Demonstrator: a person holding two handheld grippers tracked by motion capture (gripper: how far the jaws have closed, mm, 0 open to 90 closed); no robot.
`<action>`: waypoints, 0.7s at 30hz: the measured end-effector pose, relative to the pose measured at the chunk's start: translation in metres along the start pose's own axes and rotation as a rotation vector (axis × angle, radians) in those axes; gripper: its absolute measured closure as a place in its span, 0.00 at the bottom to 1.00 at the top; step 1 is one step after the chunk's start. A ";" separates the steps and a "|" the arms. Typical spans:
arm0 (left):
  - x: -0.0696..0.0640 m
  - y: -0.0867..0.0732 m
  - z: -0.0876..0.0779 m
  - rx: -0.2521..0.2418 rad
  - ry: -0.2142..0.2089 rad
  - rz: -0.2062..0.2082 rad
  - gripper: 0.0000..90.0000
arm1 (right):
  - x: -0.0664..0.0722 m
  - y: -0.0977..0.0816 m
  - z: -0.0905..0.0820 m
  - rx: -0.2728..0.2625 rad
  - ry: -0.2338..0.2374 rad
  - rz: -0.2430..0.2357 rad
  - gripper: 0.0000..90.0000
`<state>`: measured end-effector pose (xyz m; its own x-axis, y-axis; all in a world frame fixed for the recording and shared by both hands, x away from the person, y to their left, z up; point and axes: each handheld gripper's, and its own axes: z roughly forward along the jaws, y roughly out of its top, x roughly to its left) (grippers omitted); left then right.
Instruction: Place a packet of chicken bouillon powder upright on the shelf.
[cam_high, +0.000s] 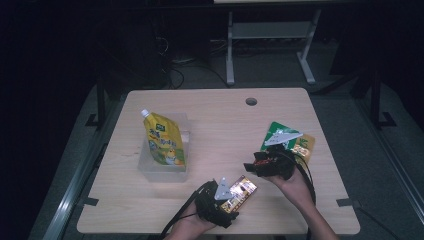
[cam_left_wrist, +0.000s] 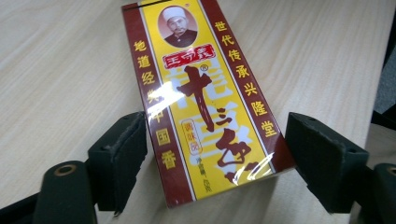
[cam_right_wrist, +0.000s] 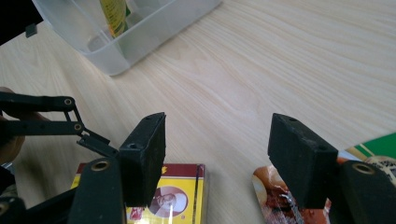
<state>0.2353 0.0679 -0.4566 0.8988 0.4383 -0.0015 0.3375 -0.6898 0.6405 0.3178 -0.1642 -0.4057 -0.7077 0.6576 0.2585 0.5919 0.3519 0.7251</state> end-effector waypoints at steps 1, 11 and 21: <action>0.001 0.000 0.000 0.000 0.003 -0.004 0.25 | -0.001 -0.002 0.000 -0.002 0.002 0.002 0.40; 0.016 0.005 -0.001 0.028 0.036 -0.024 0.34 | -0.007 -0.012 0.000 0.005 -0.026 0.029 0.40; 0.015 0.007 0.005 0.064 0.042 -0.008 0.32 | -0.009 -0.019 0.001 0.007 -0.047 0.059 0.38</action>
<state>0.2526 0.0672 -0.4562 0.8840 0.4667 0.0265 0.3628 -0.7208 0.5906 0.3136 -0.1766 -0.4223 -0.6525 0.7079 0.2705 0.6349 0.3158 0.7051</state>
